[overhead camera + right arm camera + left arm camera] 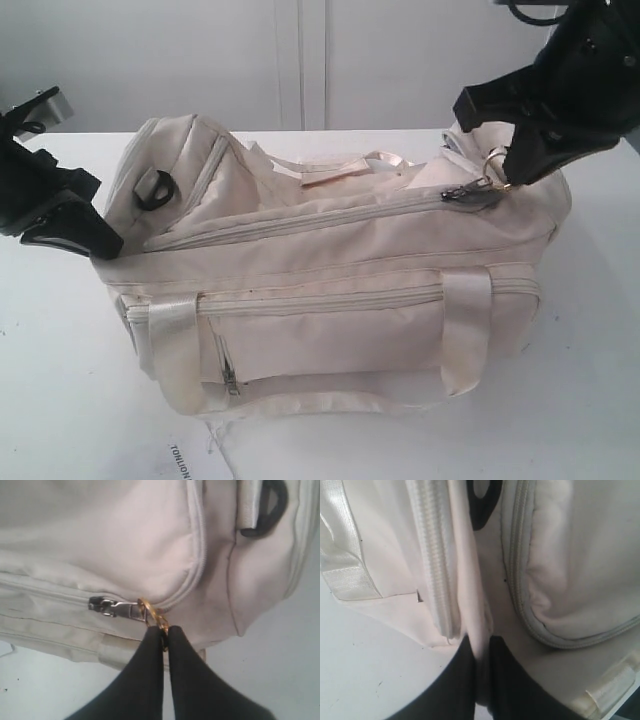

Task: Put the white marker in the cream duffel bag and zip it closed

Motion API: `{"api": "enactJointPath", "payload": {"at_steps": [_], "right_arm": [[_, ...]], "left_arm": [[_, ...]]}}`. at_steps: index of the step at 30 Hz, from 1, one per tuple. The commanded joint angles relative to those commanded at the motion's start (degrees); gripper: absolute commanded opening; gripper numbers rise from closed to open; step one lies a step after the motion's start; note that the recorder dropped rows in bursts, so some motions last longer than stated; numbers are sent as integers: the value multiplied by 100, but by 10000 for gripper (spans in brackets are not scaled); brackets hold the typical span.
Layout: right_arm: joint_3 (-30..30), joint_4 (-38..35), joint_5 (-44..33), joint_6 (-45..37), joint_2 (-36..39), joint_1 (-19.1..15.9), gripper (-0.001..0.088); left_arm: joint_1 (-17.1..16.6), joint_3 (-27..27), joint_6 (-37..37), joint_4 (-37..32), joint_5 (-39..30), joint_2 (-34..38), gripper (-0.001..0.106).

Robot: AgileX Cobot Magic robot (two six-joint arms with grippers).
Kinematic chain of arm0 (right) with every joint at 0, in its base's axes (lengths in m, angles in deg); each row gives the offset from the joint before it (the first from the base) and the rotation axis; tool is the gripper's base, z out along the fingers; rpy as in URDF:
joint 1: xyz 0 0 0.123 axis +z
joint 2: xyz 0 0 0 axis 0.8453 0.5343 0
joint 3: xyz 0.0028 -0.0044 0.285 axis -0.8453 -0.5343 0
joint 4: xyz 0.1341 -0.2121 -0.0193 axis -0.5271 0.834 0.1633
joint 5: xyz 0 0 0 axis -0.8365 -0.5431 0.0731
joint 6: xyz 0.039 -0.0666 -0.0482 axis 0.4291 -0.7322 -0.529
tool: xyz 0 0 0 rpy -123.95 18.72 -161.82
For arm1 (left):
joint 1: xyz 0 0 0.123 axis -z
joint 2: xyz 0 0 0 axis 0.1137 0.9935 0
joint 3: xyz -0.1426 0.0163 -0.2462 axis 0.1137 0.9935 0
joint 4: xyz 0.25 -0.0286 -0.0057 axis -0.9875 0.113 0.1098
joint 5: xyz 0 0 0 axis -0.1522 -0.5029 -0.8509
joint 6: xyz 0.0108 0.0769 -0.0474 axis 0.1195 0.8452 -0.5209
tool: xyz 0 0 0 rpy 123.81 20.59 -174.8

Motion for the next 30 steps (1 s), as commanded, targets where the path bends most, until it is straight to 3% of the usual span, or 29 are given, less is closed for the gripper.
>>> {"api": "enactJointPath", "payload": {"at_steps": [12,19,30], "right_arm": [[-82,558,0,284,-305,-198,0],[-82,558,0,284,-325,-198,0],[-82,558,306,334,-148,-198,0]], "left_arm": [[0,0,0,-143,119,0,0],[0,0,0,-166,815,0,0],[0,0,-15,60,346,0,0]]}}
